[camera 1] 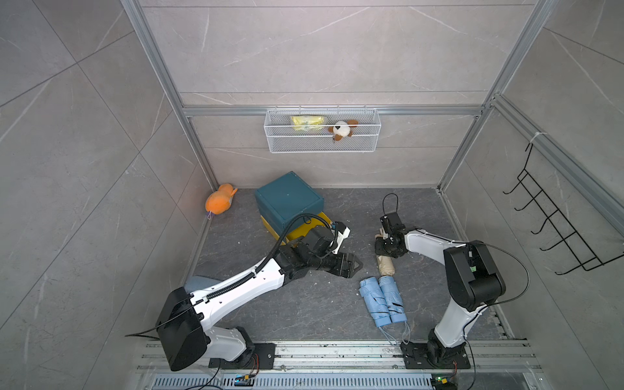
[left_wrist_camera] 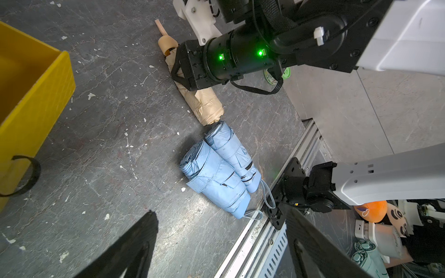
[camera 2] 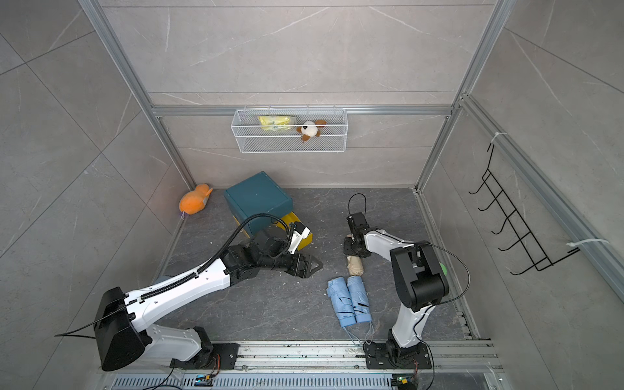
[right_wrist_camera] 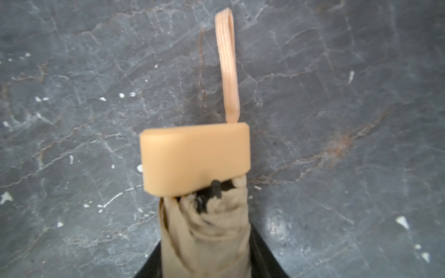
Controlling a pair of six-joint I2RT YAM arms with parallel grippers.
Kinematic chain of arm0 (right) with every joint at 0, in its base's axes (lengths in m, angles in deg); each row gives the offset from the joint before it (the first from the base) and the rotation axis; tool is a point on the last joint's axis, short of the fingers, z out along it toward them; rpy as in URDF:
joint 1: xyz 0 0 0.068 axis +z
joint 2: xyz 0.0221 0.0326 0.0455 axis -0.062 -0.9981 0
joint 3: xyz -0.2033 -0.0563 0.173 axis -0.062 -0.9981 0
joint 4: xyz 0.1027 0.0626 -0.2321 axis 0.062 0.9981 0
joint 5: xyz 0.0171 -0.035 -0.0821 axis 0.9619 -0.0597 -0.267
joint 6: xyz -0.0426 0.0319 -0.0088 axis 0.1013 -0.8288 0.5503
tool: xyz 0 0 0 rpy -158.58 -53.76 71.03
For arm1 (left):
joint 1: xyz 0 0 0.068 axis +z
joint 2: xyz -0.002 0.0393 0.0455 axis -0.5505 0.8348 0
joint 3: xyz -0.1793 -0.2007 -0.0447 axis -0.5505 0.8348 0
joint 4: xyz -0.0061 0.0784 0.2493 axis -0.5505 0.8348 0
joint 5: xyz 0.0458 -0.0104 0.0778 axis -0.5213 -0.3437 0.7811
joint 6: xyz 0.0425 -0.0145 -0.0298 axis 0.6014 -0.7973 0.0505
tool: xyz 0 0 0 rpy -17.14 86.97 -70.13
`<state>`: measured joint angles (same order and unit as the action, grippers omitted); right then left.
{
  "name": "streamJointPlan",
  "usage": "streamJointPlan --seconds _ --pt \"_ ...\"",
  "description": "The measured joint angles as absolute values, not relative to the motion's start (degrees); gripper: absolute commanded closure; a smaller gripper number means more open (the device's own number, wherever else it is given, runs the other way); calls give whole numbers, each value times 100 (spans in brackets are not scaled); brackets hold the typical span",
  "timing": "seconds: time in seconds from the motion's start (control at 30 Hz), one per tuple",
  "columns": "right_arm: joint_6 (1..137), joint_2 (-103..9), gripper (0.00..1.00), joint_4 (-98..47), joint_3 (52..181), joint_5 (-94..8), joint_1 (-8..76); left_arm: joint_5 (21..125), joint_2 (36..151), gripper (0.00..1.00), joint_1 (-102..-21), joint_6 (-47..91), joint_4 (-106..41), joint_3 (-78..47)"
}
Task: Place the umbrella in the drawer by color
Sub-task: Pick up the umbrella from the center of the board.
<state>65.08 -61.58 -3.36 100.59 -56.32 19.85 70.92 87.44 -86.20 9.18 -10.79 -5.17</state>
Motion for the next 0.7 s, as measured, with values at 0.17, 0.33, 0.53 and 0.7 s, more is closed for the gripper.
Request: streamJointPlan --seconds 0.17,0.33,0.53,0.7 --pt "6351 -5764 65 -507 9869 -5077 1967 7313 8593 13 -8617 920 -948 -482" --pt "5988 -5194 66 -902 9729 -4391 1924 7484 8296 12 -8585 925 -764 -472" --pt "5090 -4621 67 -2015 9292 -3368 1921 7486 8036 8 -8388 922 -709 -402" --pt "3975 -4486 68 -3330 8848 -2616 1926 7423 8019 6 -8154 920 -712 -397"
